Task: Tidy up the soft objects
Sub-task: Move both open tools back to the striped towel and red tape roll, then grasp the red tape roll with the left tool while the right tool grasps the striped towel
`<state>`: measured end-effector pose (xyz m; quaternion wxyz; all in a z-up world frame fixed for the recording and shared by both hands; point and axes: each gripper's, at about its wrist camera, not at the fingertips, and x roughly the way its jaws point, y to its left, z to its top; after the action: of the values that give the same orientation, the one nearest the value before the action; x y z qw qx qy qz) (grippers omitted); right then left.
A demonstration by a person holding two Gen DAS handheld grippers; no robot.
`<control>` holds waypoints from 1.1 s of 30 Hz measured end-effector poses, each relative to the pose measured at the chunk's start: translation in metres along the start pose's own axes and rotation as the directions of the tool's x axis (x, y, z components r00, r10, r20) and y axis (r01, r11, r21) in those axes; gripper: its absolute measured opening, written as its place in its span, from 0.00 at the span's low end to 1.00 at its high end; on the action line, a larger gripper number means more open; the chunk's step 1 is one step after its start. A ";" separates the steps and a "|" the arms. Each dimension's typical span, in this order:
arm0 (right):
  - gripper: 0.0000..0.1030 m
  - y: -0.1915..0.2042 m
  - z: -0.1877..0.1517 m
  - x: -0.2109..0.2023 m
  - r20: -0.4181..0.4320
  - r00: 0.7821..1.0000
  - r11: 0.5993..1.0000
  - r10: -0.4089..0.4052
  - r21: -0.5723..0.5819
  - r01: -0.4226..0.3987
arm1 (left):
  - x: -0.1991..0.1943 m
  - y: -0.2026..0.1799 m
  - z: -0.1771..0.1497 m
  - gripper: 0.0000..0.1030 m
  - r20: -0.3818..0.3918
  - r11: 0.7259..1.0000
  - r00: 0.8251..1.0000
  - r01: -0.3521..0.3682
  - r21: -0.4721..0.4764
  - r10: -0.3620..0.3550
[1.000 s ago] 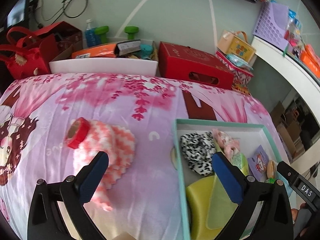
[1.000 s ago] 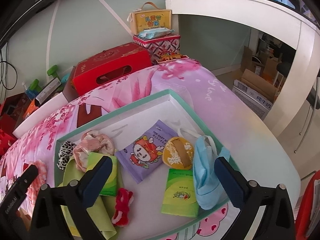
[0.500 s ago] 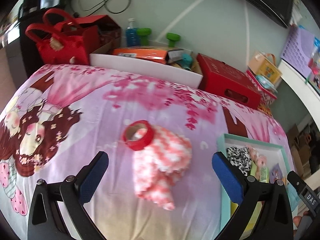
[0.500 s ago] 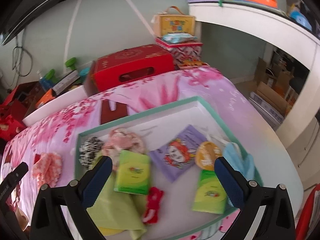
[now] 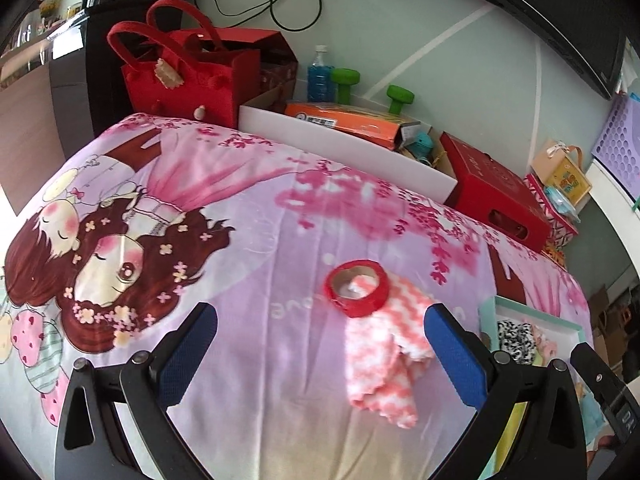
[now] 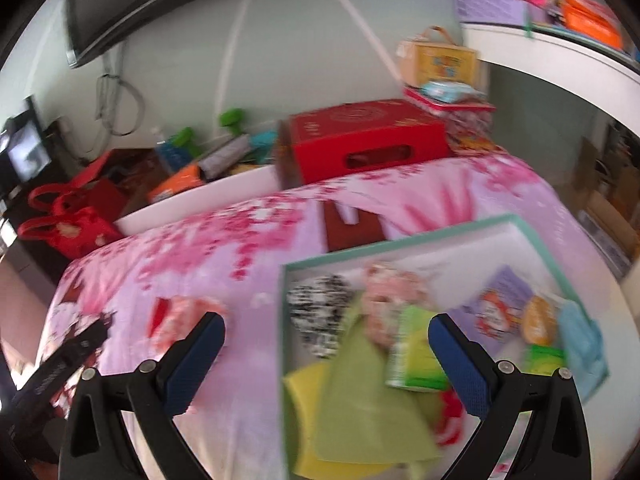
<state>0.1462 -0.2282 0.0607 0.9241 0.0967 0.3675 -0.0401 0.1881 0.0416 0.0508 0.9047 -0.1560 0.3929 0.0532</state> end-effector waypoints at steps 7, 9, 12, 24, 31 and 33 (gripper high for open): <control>1.00 0.047 -0.009 0.011 0.002 0.998 0.992 0.065 -0.105 -0.064 | 0.005 0.022 0.003 1.00 -0.007 0.998 1.000 -0.014 -0.054 0.014; 1.00 0.058 -0.012 0.015 -0.006 0.997 0.989 0.081 -0.122 -0.081 | 0.006 0.028 0.005 1.00 -0.007 0.997 1.000 -0.021 -0.068 0.021; 1.00 0.073 -0.016 0.021 -0.017 0.996 0.984 0.093 -0.149 -0.094 | 0.009 0.035 0.007 1.00 -0.015 0.996 0.999 -0.031 -0.084 0.030; 1.00 0.103 -0.022 0.048 -0.037 0.980 0.975 0.196 -0.100 -0.199 | 0.028 0.046 0.018 1.00 -0.063 0.987 0.989 -0.141 -0.072 0.136; 0.91 0.103 -0.024 0.070 -0.083 0.969 0.971 0.234 -0.025 -0.236 | 0.042 0.043 0.027 1.00 -0.086 0.987 0.987 -0.142 -0.076 0.135; 0.84 0.103 -0.028 0.080 -0.114 0.968 0.974 0.223 -0.022 -0.227 | 0.047 0.044 0.027 1.00 -0.087 0.987 0.989 -0.129 -0.094 0.121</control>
<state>0.2006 -0.1216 0.0018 0.9023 0.1239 0.4056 0.0770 0.2290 0.0909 0.0234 0.8741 -0.1777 0.4351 0.1228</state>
